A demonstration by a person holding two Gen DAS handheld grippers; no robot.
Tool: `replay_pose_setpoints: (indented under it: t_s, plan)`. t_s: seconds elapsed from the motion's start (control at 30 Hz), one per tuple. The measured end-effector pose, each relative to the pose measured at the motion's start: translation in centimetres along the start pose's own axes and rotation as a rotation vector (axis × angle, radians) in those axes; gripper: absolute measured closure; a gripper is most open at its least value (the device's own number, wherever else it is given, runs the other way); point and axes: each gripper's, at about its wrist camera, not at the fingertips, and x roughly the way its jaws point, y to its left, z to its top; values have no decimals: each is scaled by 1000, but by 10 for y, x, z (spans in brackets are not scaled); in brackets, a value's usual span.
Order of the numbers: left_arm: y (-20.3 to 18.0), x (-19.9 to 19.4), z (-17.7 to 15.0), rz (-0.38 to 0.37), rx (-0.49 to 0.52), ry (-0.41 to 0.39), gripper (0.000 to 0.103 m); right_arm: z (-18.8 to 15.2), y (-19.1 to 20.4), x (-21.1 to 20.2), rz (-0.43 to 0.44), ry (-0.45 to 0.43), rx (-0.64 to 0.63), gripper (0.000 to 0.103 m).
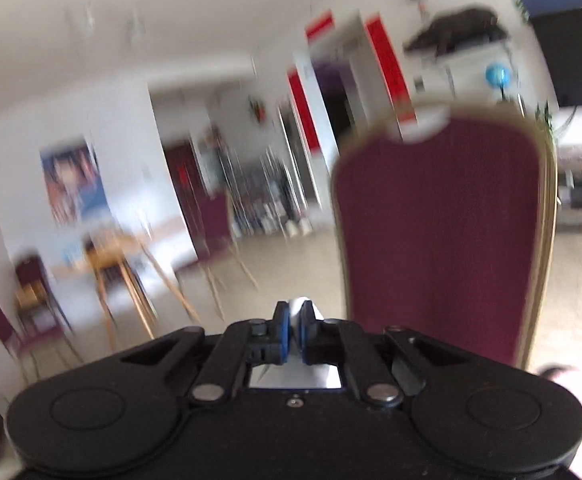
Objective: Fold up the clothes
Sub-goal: 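Grasp the light grey garment from the pile with the right gripper and lift, then lower the grey garment onto the pink blanket and open the right gripper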
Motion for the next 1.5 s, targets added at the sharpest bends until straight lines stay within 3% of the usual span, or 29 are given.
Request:
replay_pose_setpoints:
  t_s: [0.13,0.3,0.47,0.63,0.77,0.83,0.97,1.07,1.13,1.3,1.33,1.4,1.5]
  plan:
    - [-6,-39,-2,-46,36,-77,30,42,6,-72,-25,-168,-6,98]
    - [-37,-84,-15,-200,132,-145,26,82,-6,-169,-123,-243,-34,98]
    - [-96,-104,-36,-371,250,-141,26,99,-32,-234,-282,-177,-31,97]
    - [-166,-104,-68,-522,359,-65,26,89,-73,-245,-419,-78,34,97]
    - [-193,-107,-86,-535,399,-19,27,71,-107,-238,-457,-7,70,97]
    - [-198,-106,-89,-521,415,-14,27,68,-122,-243,-439,-13,85,98]
    - [-194,-107,-86,-477,411,-36,27,64,-149,-265,-407,-110,121,98]
    - [-190,-106,-79,-461,402,-45,27,61,-188,-295,-460,-163,201,97]
    - [-195,-107,-84,-468,422,-46,27,46,-223,-312,-566,-121,230,97]
    - [-230,-91,-119,-506,529,38,27,-42,-317,-345,-866,135,348,79]
    - [-236,-87,-126,-514,544,57,27,-60,-326,-354,-876,158,393,78]
    - [-248,-79,-136,-517,562,86,27,-94,-340,-373,-854,195,482,66]
    - [-264,-66,-144,-506,573,118,29,-135,-344,-388,-741,233,585,59]
